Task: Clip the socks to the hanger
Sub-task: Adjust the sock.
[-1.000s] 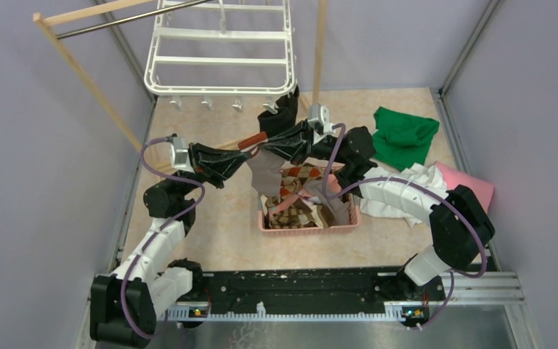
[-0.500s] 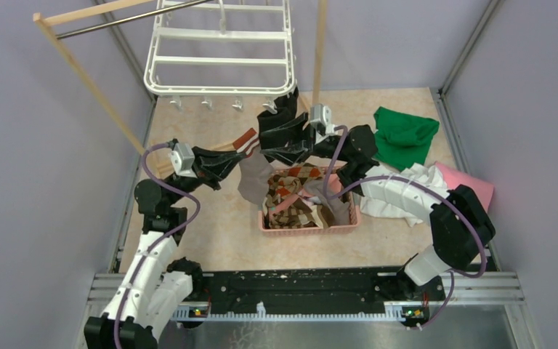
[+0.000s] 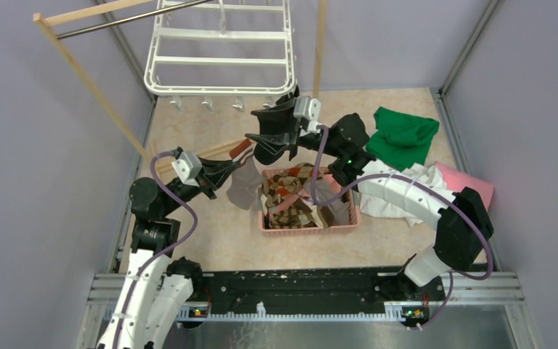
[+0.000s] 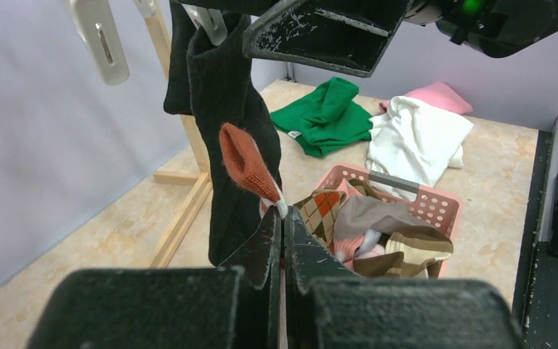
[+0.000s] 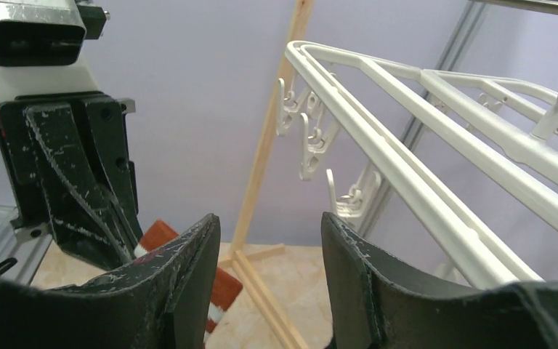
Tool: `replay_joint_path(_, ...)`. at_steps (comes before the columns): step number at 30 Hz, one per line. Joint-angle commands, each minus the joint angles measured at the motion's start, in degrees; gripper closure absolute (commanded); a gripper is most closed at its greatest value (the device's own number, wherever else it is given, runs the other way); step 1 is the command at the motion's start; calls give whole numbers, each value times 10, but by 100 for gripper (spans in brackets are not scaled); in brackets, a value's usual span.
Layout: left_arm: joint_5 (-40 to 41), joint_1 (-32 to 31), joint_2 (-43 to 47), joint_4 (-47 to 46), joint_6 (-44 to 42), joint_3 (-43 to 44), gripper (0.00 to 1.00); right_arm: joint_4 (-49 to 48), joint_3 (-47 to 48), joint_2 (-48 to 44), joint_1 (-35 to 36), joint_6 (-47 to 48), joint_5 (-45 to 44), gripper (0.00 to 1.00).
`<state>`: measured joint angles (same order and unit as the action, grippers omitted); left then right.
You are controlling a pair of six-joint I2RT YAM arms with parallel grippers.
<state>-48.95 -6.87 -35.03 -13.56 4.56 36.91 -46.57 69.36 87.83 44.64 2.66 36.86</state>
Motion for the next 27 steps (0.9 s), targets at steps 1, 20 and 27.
replay_joint_path(1, 14, 3, 18, 21, -21, -3, 100, 39, 30, -13, 33, 50, -99, 47)
replay_joint_path(20, 22, 3, 26, -26, -8, -38, 100, 39, 74, 42, 69, -17, -252, 43)
replay_joint_path(27, 17, 3, 17, -45, -2, -42, 100, 41, 87, 54, 79, -22, -297, 43)
